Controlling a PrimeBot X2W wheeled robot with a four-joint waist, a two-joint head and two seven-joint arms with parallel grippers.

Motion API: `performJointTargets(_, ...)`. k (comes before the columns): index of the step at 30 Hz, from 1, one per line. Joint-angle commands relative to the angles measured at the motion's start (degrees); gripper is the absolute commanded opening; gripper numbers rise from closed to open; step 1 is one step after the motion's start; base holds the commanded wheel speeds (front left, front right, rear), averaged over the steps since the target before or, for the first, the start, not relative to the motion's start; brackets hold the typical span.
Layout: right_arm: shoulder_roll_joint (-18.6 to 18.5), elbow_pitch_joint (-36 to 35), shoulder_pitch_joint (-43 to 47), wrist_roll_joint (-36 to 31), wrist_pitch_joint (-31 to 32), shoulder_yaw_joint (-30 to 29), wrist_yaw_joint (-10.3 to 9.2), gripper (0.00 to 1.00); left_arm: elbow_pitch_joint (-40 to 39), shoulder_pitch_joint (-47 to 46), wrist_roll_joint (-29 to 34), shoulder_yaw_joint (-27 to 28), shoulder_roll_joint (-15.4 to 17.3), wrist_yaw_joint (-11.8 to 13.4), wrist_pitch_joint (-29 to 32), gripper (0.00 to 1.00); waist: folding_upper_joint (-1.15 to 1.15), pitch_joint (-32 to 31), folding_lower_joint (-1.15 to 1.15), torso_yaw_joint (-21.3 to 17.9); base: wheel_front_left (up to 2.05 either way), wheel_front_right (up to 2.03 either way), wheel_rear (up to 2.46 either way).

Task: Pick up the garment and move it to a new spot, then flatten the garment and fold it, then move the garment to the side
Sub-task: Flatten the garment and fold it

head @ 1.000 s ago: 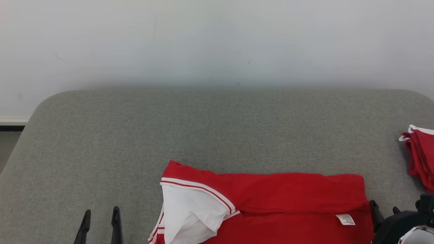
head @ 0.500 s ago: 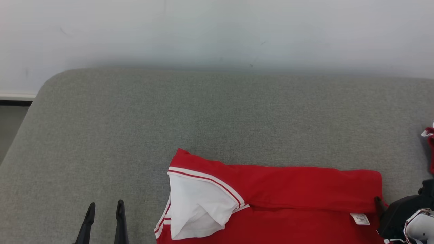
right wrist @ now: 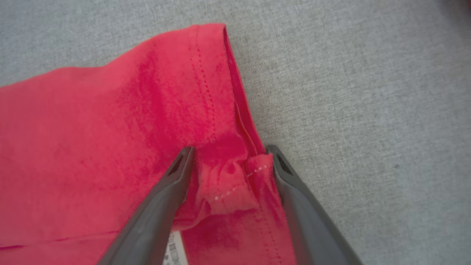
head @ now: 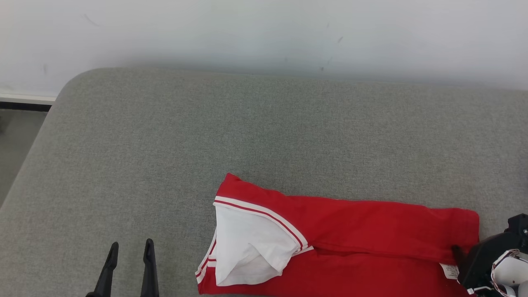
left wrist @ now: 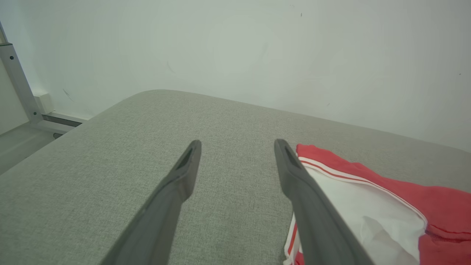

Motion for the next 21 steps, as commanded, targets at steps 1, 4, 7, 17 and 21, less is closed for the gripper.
performJointTargets(1, 1.65, 1.74, 0.74, 0.82, 1.46, 1.7, 0.44, 1.0, 0.2, -0.51, -0.59, 0.05, -0.08, 0.06, -0.14, 1.0, 0.0, -0.05, 0.0, 0.11, 0.0, 0.0, 0.0)
performJointTargets(4, 0.99, 1.4, 0.66, 1.13, 1.1, 2.41, 0.43, 0.0, 0.15, -0.58, -0.6, 0.13, -0.09, 0.06, -0.14, 1.0, 0.0, -0.1, 0.0, 0.13, 0.0, 0.0, 0.0)
performJointTargets(7, 0.36, 1.31, 0.64, 1.11, 1.25, 2.45, 0.28, 0.0, 0.06, -0.61, -0.55, 0.07, -0.08, 0.06, -0.14, 1.0, 0.0, -0.2, 0.0, 0.08, 0.0, 0.0, 0.0)
performJointTargets(17, -0.99, -1.28, 0.07, 1.5, -2.41, -0.71, 0.21, 0.0, 0.23, -0.05, -0.87, 0.67, -0.08, 0.05, -0.14, 1.0, 0.0, -0.87, 0.0, -0.85, 0.0, 0.0, 0.0)
performJointTargets(21, -1.33, -3.65, 0.6, 1.49, -3.92, -2.91, 0.21, 0.0, 0.38, 0.55, -1.0, 0.47, -0.07, 0.05, -0.14, 1.0, 0.0, -1.32, 0.0, -1.69, 0.0, 0.0, 0.0)
